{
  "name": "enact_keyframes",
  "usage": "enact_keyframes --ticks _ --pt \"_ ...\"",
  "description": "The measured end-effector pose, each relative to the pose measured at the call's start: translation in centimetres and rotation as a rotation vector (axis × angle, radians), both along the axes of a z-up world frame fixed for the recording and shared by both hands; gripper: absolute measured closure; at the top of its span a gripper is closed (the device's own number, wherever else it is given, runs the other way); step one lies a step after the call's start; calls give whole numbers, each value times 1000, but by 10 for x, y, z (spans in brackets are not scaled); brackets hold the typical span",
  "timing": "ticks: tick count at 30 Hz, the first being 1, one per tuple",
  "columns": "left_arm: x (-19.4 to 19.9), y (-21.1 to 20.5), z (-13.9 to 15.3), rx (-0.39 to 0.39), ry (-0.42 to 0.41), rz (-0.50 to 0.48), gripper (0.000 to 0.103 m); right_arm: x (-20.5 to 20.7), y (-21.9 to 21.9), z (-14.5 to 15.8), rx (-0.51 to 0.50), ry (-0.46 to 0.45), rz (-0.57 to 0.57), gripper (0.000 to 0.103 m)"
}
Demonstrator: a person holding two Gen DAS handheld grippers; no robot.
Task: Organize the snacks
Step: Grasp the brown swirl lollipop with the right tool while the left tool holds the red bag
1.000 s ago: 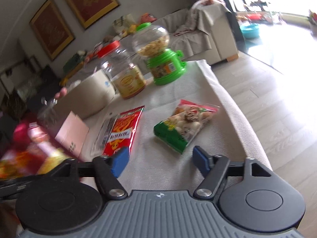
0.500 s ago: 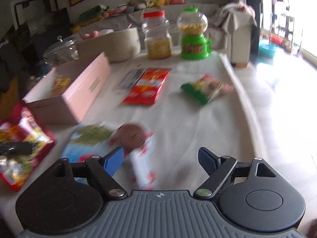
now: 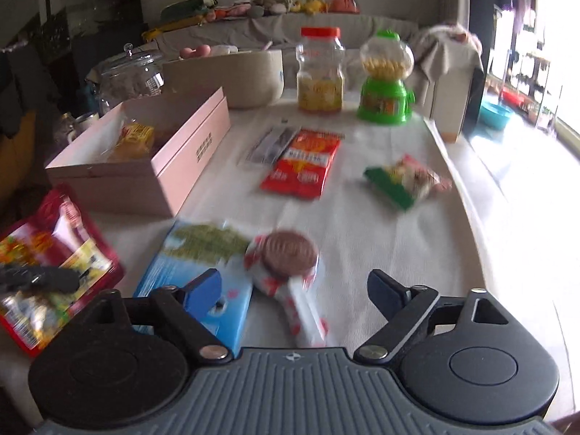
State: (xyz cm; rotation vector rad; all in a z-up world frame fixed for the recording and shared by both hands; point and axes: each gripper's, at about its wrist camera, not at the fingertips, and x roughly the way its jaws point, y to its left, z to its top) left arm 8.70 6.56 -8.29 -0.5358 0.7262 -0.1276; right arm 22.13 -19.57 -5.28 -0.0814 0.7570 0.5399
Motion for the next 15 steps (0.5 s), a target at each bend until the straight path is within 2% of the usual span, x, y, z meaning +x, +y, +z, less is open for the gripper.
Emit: enact_keyframes --ticks 4,6,10,13,15 --pt "-3 2 -1 -1 -3 -10 82 29 9 -9 31 109 21 10" --pt "-2 6 -2 -5 1 -10 82 37 10 -9 43 104 33 10" --pt "-2 12 -2 -16 1 3 82 37 -2 10 5 5 -14 10" --pt "-3 14 -3 -31 -2 9 82 31 -32 28 27 -104 -135 10" --pt "-4 15 -5 -41 0 0 82 25 -50 29 15 -186 -228 10"
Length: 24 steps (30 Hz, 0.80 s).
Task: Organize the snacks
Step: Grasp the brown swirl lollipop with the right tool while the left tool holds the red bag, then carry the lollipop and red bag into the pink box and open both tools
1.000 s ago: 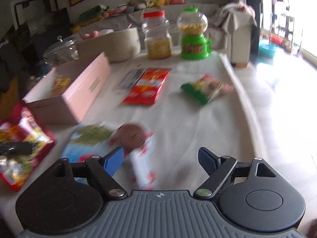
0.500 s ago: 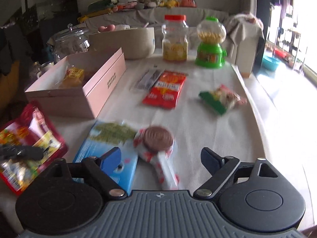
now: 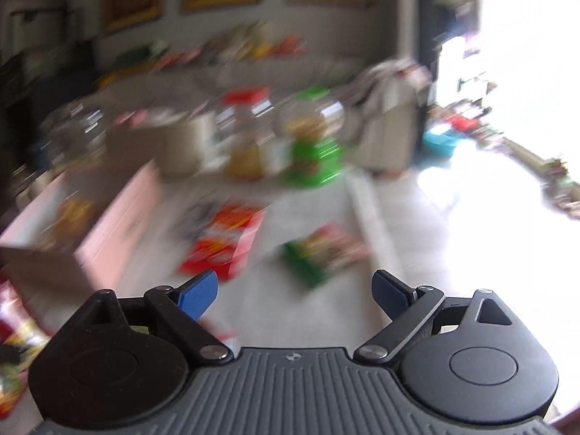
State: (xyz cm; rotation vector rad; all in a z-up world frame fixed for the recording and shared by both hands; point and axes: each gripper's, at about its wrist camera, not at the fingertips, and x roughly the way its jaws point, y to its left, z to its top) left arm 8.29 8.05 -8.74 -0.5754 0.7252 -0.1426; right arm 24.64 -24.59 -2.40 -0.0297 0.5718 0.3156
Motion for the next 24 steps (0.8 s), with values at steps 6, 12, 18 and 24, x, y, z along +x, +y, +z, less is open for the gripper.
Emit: enact_keyframes --ticks 6,12,18,24 --pt "-1 -7 4 -1 -3 -27 82 -14 -8 -20 -65 -5 100 10" --pt "-2 -12 10 25 -8 -50 82 -13 23 -25 79 78 277 18" --pt "-5 -12 13 37 -13 -53 82 3 50 -39 92 189 322 35" --pt "-7 -12 12 45 -12 -59 82 -2 46 -46 74 227 312 58"
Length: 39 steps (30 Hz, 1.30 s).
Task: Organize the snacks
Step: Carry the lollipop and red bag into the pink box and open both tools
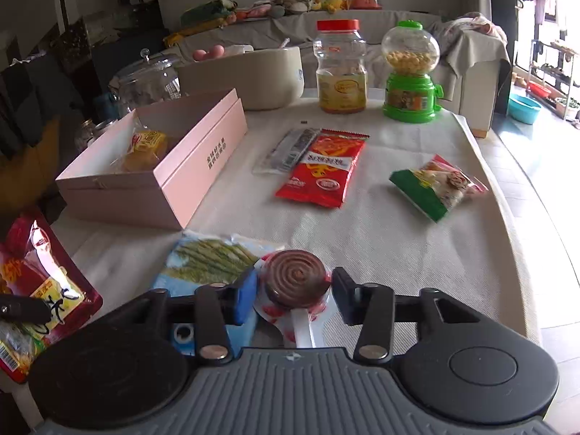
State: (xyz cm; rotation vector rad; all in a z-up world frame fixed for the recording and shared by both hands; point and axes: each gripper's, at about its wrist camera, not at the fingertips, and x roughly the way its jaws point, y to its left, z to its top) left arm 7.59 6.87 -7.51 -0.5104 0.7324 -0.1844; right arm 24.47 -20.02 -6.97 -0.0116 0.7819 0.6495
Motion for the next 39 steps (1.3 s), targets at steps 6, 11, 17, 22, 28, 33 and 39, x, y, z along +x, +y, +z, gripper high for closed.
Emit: enact_keyframes --ticks 6,11,17,22,28,33,39 --pt "-7 -4 -1 15 -1 -28 82 -27 -13 14 8 7 46 59" --pt "-13 -5 4 24 -16 -35 82 -59 -16 24 -15 19 95 59" --pt "-16 4 26 -22 -66 -51 82 -87 -12 72 45 -75 164 59" --pt "-8 29 88 18 -229 6 82 -78 10 148 163 -225 191 58" --pt "37 58 117 45 -300 85 82 -33 68 207 212 -332 168 58" --pt "97 78 88 -69 -240 113 82 9 108 204 173 -296 141 58" --pt "179 86 31 -42 -57 100 80 39 132 172 90 -236 77 58"
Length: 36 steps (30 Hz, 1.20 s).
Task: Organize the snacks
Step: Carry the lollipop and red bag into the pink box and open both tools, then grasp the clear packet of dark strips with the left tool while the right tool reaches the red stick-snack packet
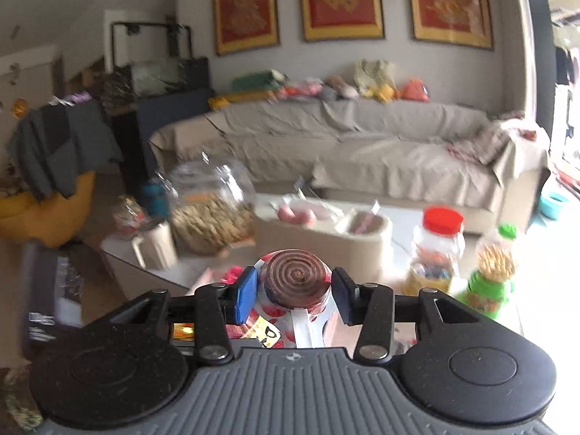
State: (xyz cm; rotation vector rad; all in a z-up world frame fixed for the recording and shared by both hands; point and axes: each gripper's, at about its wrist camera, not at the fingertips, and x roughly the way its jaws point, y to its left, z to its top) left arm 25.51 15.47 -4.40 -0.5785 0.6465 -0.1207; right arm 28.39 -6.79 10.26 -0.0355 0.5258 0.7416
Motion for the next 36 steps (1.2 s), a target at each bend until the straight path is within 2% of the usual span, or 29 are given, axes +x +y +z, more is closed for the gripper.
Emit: enact_keyframes --ticks 2,3,6,9,11,13,14,15,18,21,25,32,36 --pt "2 5 -5 96 -10 43 78 6 3 -12 -25 26 -6 58" --pt "-2 12 -4 109 -25 69 77 9 5 -18 -39 37 -7 58" --pt "-23 39 2 54 -82 139 77 20 17 -35 -67 68 -10 58" --pt "-53 53 10 59 -126 229 77 34 40 -47 -52 130 -7 58" --pt "-74 55 12 58 -141 256 77 43 60 -50 -33 161 2 58" --pt "-91 50 15 54 -133 252 77 51 80 -52 -11 182 22 55" --pt "-98 46 15 57 -125 242 77 56 90 -52 -3 195 42 51" --pt "-105 42 16 60 -119 228 77 60 97 -51 -9 205 52 43" --pt "-123 28 16 55 -110 154 77 57 100 -48 -37 176 50 36" --pt "-128 11 11 36 -97 54 77 42 79 -50 -69 139 59 34" --pt "-122 -19 3 17 -63 -48 77 20 23 -62 -77 160 38 33" --pt "-120 -76 -16 43 15 -158 77 -33 -87 -100 -116 185 -55 31" --pt "-117 -105 -22 107 53 -170 77 -47 -129 -118 -189 143 -147 31"
